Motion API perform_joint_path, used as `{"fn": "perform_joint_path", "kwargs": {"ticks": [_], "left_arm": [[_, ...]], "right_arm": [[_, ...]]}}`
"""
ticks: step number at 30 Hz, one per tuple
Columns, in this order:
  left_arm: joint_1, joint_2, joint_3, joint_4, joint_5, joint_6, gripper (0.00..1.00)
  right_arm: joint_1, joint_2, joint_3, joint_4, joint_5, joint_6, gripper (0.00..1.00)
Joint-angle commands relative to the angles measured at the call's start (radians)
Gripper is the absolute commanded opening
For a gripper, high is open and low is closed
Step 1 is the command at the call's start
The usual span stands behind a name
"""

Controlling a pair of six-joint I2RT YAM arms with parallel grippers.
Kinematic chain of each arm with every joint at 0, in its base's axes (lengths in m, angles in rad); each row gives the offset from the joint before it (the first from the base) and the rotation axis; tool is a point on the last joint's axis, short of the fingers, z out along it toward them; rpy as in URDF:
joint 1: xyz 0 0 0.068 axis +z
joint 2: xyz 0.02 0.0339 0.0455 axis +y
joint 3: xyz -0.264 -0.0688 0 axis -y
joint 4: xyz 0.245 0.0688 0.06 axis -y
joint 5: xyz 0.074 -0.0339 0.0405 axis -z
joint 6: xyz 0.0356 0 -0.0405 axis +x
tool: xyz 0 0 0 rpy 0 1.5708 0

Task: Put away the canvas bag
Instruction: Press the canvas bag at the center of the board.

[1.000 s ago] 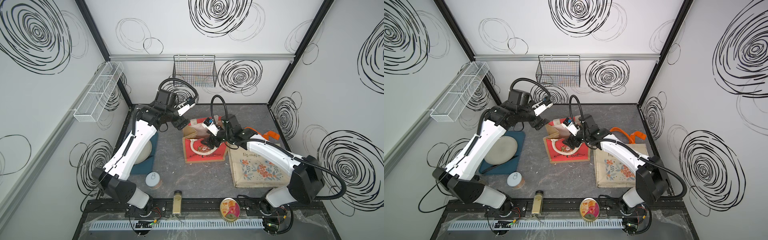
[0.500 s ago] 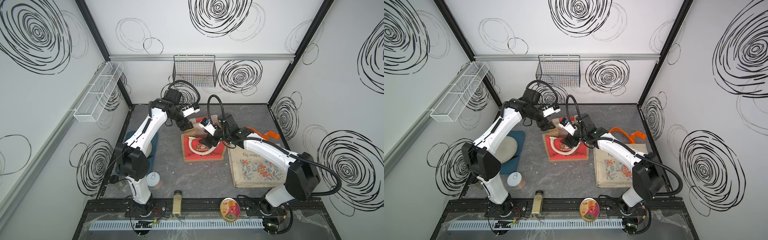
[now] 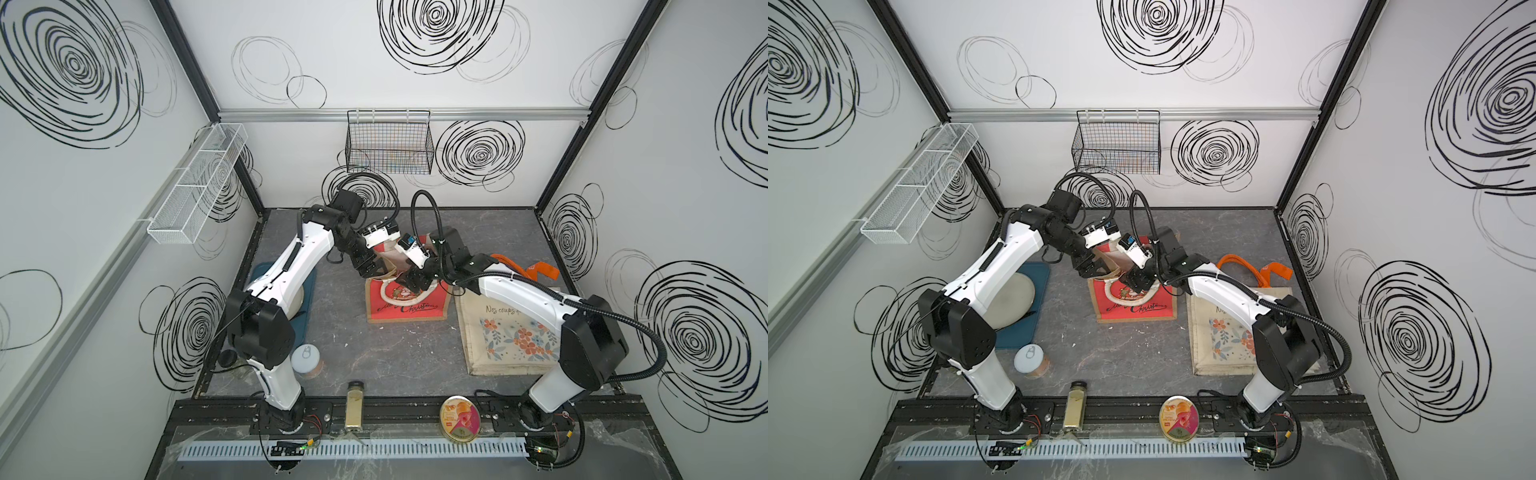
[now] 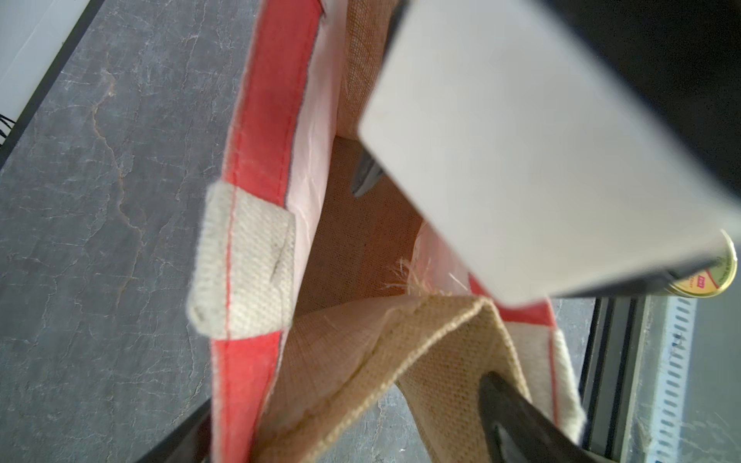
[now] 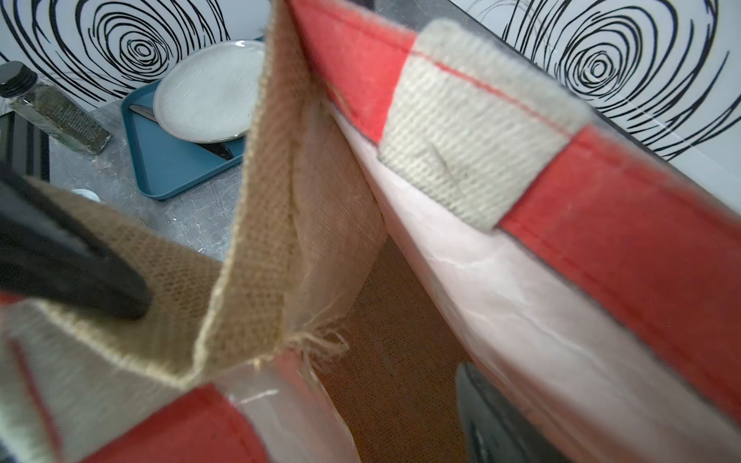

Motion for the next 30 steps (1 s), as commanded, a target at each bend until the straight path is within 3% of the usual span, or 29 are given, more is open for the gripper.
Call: {"fn": "perform_joint_path", "kwargs": {"ticks": [1,7,8,9,13,18,23,30], "left_arm": [[0.012,-0.043,-0.03,-0.007,0.066,-0.017,0.89],[0.037,-0.069,-0.02,0.065,0.142,-0.111,0.68],[0.032,-0.07,-0.024,0.072,0.149,-0.116,0.53],[0.028,-0.071,-0.033,0.086,0.153,-0.128,0.45],[-0.014,-0.061,-0.064,0.057,0.076,-0.121,0.59],[-0.005,-0.089,-0.118,0.052,0.095,-0.152,0.61],[-0.047,-0.129,-0.199,0.107,-0.063,-0.198,0.65],[-0.064,-0.175,-0.237,0.144,-0.057,-0.205,0.67]], "right_arm": [[-0.018,0.016,0.023,0.016,0.021,0.034,0.77],[-0.017,0.02,0.029,0.005,-0.011,0.032,0.77],[-0.017,0.017,0.025,0.008,-0.012,0.032,0.77],[-0.017,0.014,0.019,0.012,-0.012,0.032,0.77],[-0.017,0.01,0.007,0.027,-0.012,0.041,0.77],[-0.017,0.018,0.02,0.03,-0.007,0.075,0.76],[-0.018,0.005,0.011,0.083,-0.021,0.157,0.74],[-0.018,0.034,0.039,0.093,0.018,0.248,0.69]]}}
